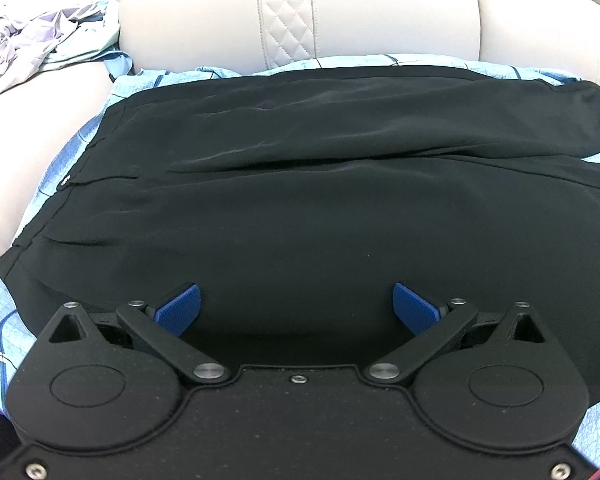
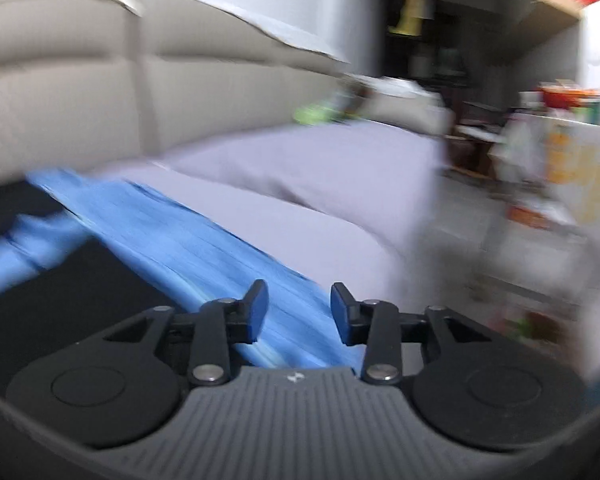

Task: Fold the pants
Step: 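Move both open grippers down onto the waistband edge of the black trousers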

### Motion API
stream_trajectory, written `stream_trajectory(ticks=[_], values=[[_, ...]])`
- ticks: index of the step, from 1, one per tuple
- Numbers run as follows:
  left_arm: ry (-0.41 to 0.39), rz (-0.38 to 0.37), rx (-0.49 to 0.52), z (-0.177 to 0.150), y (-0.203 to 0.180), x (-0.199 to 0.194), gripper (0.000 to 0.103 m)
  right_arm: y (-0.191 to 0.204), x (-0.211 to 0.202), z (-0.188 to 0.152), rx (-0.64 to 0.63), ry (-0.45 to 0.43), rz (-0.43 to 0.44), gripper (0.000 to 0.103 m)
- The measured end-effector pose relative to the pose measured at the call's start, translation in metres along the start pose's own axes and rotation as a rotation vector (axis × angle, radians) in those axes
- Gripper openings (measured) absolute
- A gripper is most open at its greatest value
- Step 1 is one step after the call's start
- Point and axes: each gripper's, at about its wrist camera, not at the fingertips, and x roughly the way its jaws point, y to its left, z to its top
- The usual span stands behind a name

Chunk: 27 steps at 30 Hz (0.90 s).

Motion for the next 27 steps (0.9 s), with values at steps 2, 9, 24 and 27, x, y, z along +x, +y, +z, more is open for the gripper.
stream_trajectory(ticks=[2,9,24,27], values=[[-0.010,0.013,0.019,0.003,-0.003,0.000,0.103,0.018,0.011,0.016,-0.045,0.043,0.199,0.075],[-0.047,0.067,0.085,0.021,-0.013,0.009,0.103,0.096,0.086,0.031,-0.241,0.194,0.381,0.088],[-0.028,0.067,0.042,0.047,-0.006,0.028,0.103,0.088,0.119,0.042,-0.091,0.128,0.134,0.017],[-0.038,0.058,0.048,0.061,0.005,0.026,0.103,0.080,0.116,0.052,-0.060,0.133,0.146,0.035]])
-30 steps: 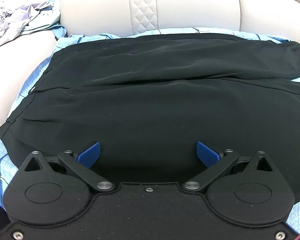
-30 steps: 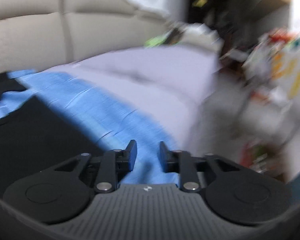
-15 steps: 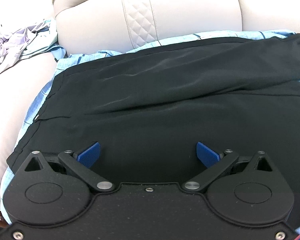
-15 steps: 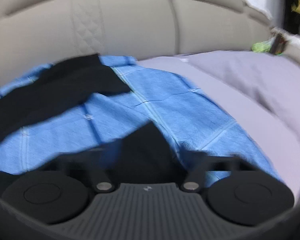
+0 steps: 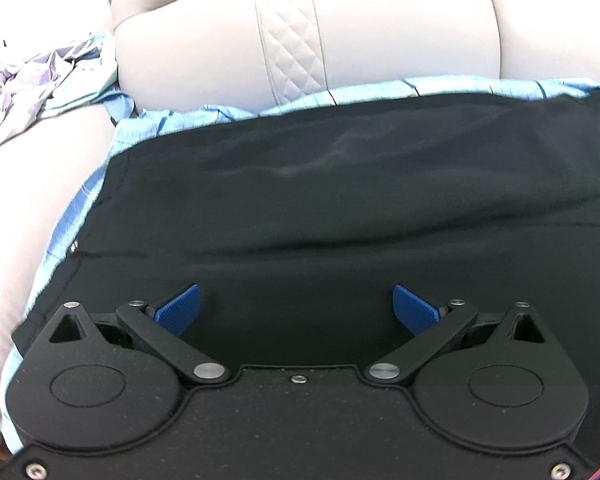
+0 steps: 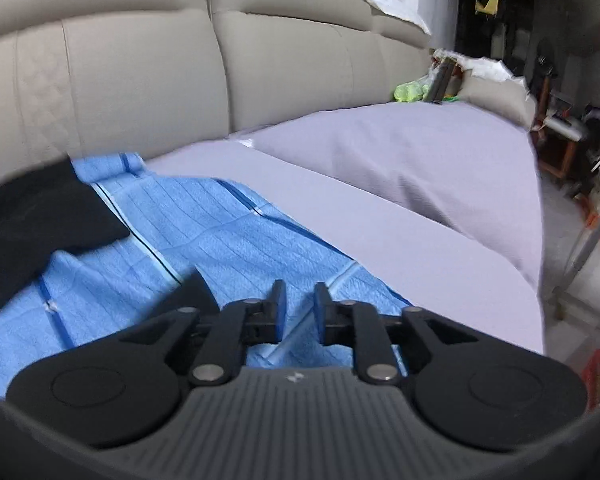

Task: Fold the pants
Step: 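Move both open grippers down onto the waistband edge of the black trousers, then close both grippers on the trousers' waistband edge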

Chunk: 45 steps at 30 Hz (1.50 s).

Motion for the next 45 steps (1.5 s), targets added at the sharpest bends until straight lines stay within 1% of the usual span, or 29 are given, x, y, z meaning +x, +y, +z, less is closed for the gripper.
stream_trajectory(ticks=[1,3,6,8,10,12,15,17,18,21,25,28,29,30,32,37,38,41,43,45], values=[[-0.001,-0.007,-0.012,0.007,0.006,0.000,0.103,0.001,-0.005,0.005,0.016,-0.006,0.049,0.045],[0.002,-0.020,-0.049,0.023,0.020,0.003,0.103,0.007,-0.016,0.015,0.026,-0.020,0.125,0.058],[0.008,-0.017,-0.147,0.056,0.049,0.011,0.103,0.033,-0.026,0.037,0.031,-0.003,0.224,0.067],[0.007,0.003,-0.259,0.077,0.074,0.020,0.103,0.054,-0.025,0.055,0.079,0.024,0.278,0.071],[0.015,0.027,-0.392,0.095,0.101,0.034,0.103,0.077,-0.021,0.072,0.110,0.045,0.312,0.073],[0.043,0.049,-0.508,0.114,0.129,0.056,0.103,0.108,-0.017,0.085,0.102,0.062,0.330,0.081],[0.097,0.117,-0.596,0.139,0.169,0.097,0.103,0.155,-0.007,0.095,0.064,0.078,0.329,0.082],[0.115,0.156,-0.625,0.147,0.184,0.120,0.103,0.185,0.003,0.098,0.043,0.096,0.310,0.082],[0.109,0.169,-0.655,0.151,0.194,0.132,0.103,0.198,0.010,0.099,0.035,0.107,0.306,0.082],[0.115,0.175,-0.730,0.157,0.210,0.164,0.103,0.229,0.028,0.094,0.018,0.136,0.290,0.082],[0.184,0.168,-0.792,0.154,0.222,0.198,0.102,0.262,0.054,0.084,-0.002,0.179,0.246,0.082],[0.201,0.184,-0.851,0.153,0.227,0.217,0.103,0.280,0.066,0.078,-0.027,0.183,0.233,0.083],[0.216,0.197,-0.869,0.153,0.228,0.225,0.103,0.285,0.069,0.077,-0.037,0.176,0.235,0.085],[0.230,0.208,-0.879,0.152,0.229,0.230,0.103,0.291,0.072,0.077,-0.049,0.167,0.238,0.087],[0.255,0.243,-0.881,0.152,0.226,0.241,0.103,0.302,0.076,0.077,-0.068,0.157,0.242,0.089],[0.288,0.333,-0.836,0.156,0.210,0.255,0.103,0.317,0.095,0.079,-0.078,0.193,0.240,0.089],[0.290,0.348,-0.826,0.157,0.206,0.256,0.103,0.317,0.097,0.079,-0.068,0.193,0.236,0.091],[0.289,0.372,-0.789,0.157,0.196,0.257,0.103,0.314,0.101,0.081,-0.055,0.213,0.225,0.093],[0.286,0.378,-0.756,0.157,0.188,0.259,0.103,0.308,0.102,0.079,-0.041,0.250,0.174,0.093],[0.280,0.379,-0.739,0.158,0.185,0.258,0.103,0.300,0.105,0.076,-0.035,0.275,0.171,0.091]])
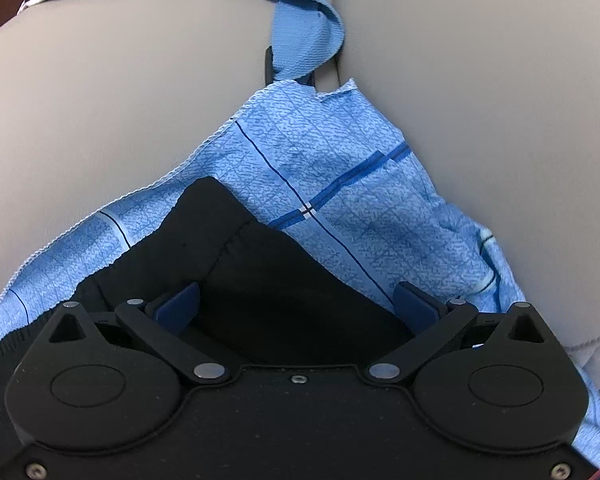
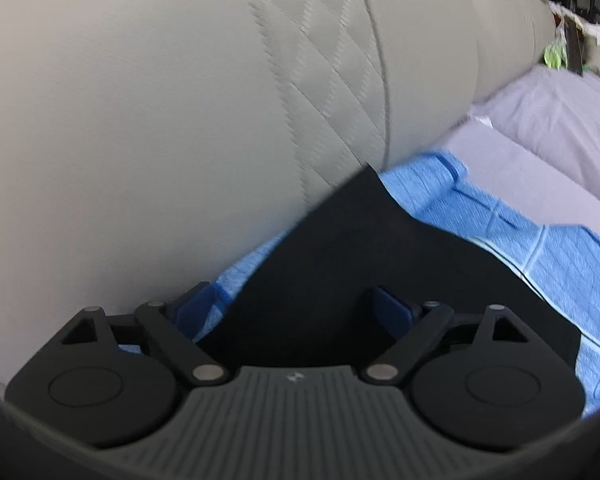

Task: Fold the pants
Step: 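Close both grippers on the trousers' waistband edge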

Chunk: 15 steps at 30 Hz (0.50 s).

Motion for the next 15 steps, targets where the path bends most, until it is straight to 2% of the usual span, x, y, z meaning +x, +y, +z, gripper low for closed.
stream_trajectory(ticks=[3,6,8,10,12,15], values=[[-0.012,-0.005,0.002,0.001,0.000,-0.002,0.103,-0.014,-0.003,0.000,0.069,0.009,0.009,0.090],[-0.019,-0.004,0.016,0.000,-0.002,-0.004,0.103,-0.030,-0.024,-0.007,0.147,-0.048,0.121,0.089],[-0.029,-0.004,0.021,-0.003,-0.002,-0.005,0.103,-0.034,-0.034,-0.010,0.124,-0.052,0.171,0.089],[-0.040,-0.004,0.027,-0.005,-0.003,-0.005,0.103,-0.027,-0.040,-0.009,0.055,-0.028,0.184,0.089],[-0.051,-0.004,0.031,-0.009,-0.003,-0.007,0.103,-0.014,-0.042,-0.007,-0.031,-0.024,0.159,0.089],[-0.053,-0.004,0.030,-0.011,-0.004,-0.009,0.103,0.007,-0.028,0.001,-0.102,0.002,0.071,0.089]])
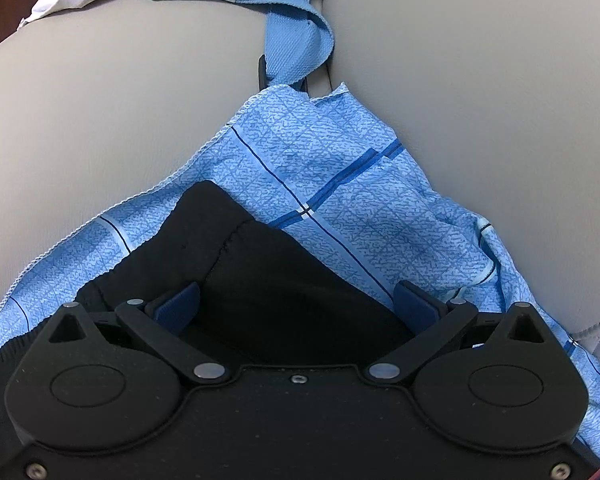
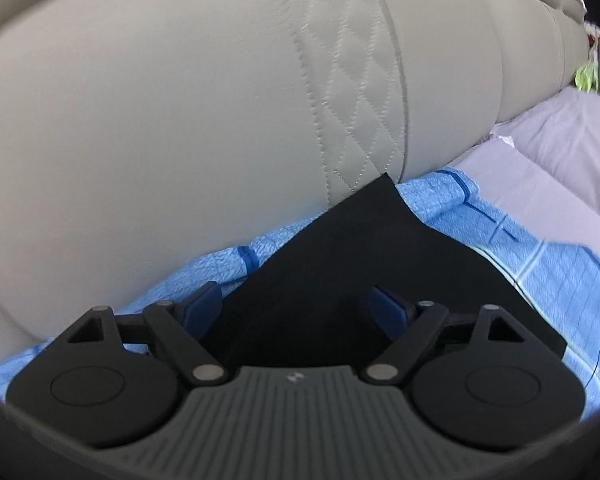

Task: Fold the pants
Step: 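Close both grippers on the trousers' waistband edge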

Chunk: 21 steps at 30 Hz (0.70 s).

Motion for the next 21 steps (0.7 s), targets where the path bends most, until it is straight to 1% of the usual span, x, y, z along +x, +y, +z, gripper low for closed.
stream_trajectory(ticks=[2,4,5,6,7,8,9,10,11,13,15,18,21], values=[[0.002,0.000,0.000,0.001,0.000,0.002,0.103,0.007,0.015,0.006,0.021,0.052,-0.014,0.089],[0.008,-0.003,-0.001,0.003,0.001,0.000,0.103,0.014,0.030,0.008,0.028,0.084,-0.039,0.085],[0.012,-0.005,-0.002,0.004,0.001,0.001,0.103,0.015,0.035,0.007,0.031,0.094,-0.055,0.074],[0.017,-0.007,-0.002,0.004,0.001,0.001,0.103,0.016,0.038,0.006,0.033,0.090,-0.080,0.056],[0.021,-0.009,-0.002,0.006,0.002,0.001,0.103,0.015,0.037,0.005,0.031,0.076,-0.100,0.043],[0.025,-0.011,-0.002,0.007,0.002,0.001,0.103,0.013,0.034,0.004,0.034,0.063,-0.114,0.024],[0.028,-0.013,-0.003,0.008,0.002,0.002,0.103,0.008,0.030,0.003,0.043,0.057,-0.106,0.016],[0.031,-0.014,-0.003,0.010,0.003,0.003,0.103,0.002,0.026,0.002,0.053,0.050,-0.086,0.015],[0.032,-0.014,-0.003,0.010,0.003,0.004,0.103,-0.004,0.021,0.002,0.061,0.043,-0.065,0.011],[0.035,-0.016,-0.003,0.011,0.003,0.004,0.103,-0.018,0.009,0.002,0.071,0.021,-0.022,0.007],[0.036,-0.025,-0.008,0.012,0.004,0.004,0.103,-0.032,-0.006,-0.001,0.077,-0.008,0.040,0.005],[0.043,-0.064,-0.031,0.015,0.010,0.004,0.103,-0.049,-0.022,-0.004,0.083,-0.042,0.105,0.005],[0.059,-0.118,-0.061,0.020,0.019,0.004,0.103,-0.066,-0.040,-0.010,0.120,-0.097,0.178,0.004]])
